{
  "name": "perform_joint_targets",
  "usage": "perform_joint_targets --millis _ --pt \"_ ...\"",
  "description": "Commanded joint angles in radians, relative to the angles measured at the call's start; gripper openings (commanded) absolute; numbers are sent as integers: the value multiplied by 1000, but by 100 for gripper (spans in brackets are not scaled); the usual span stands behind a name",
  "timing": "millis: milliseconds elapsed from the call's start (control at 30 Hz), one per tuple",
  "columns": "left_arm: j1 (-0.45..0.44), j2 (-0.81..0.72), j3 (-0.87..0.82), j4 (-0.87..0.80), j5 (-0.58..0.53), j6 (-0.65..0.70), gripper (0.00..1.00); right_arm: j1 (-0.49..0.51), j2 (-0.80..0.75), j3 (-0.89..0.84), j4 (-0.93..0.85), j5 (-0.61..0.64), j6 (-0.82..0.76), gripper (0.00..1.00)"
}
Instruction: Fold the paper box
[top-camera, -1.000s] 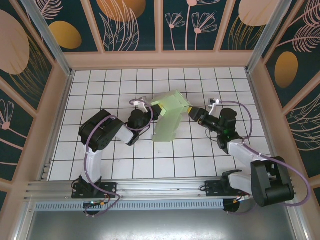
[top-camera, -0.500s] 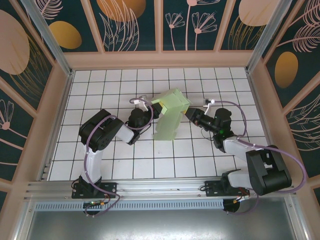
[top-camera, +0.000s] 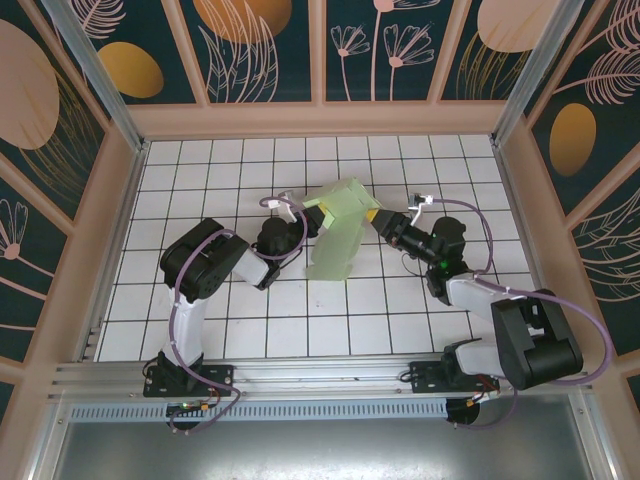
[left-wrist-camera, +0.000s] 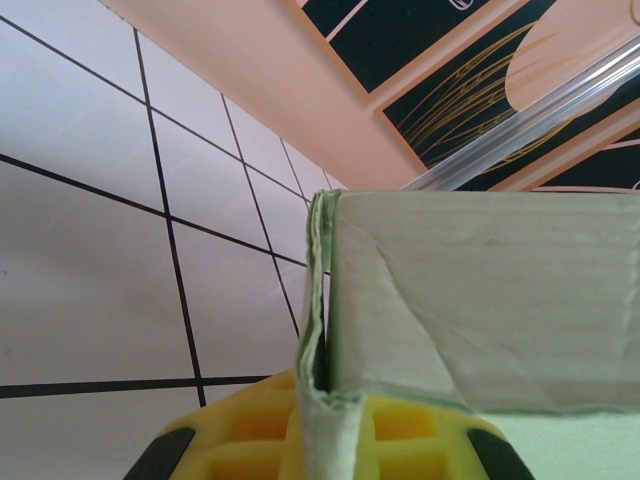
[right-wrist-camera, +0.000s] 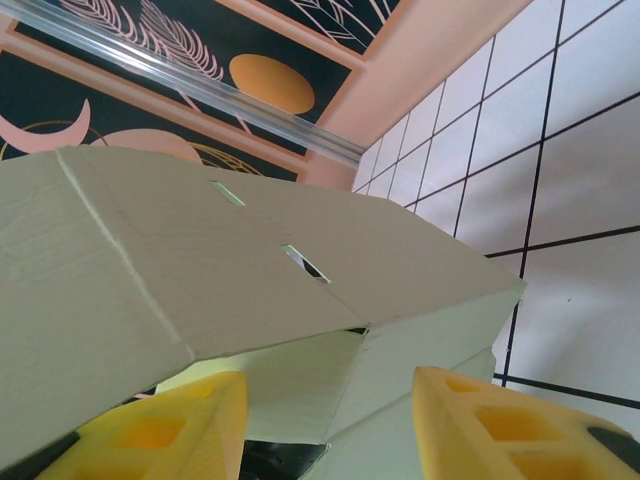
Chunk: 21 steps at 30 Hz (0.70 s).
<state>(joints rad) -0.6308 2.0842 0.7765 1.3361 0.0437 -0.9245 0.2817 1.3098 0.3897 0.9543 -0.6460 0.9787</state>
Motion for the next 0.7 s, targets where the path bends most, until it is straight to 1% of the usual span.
perform_joint_targets --millis 0,100,167,233,333,667 --pt "1 12 12 48 7 39 0 6 34 15 40 3 27 42" --pt "0 7 6 46 -7 51 0 6 49 20 22 15 40 34" --pt "0 4 -2 55 -26 59 0 6 55 20 10 19 43 31" --pt "0 0 -5 50 -32 79 0 6 61 21 -12 16 44 30" --pt "0 -5 -3 37 -39 106 0 6 70 21 -9 1 52 31" --pt "-5 5 10 14 -47 125 0 6 108 28 45 -55 82 42"
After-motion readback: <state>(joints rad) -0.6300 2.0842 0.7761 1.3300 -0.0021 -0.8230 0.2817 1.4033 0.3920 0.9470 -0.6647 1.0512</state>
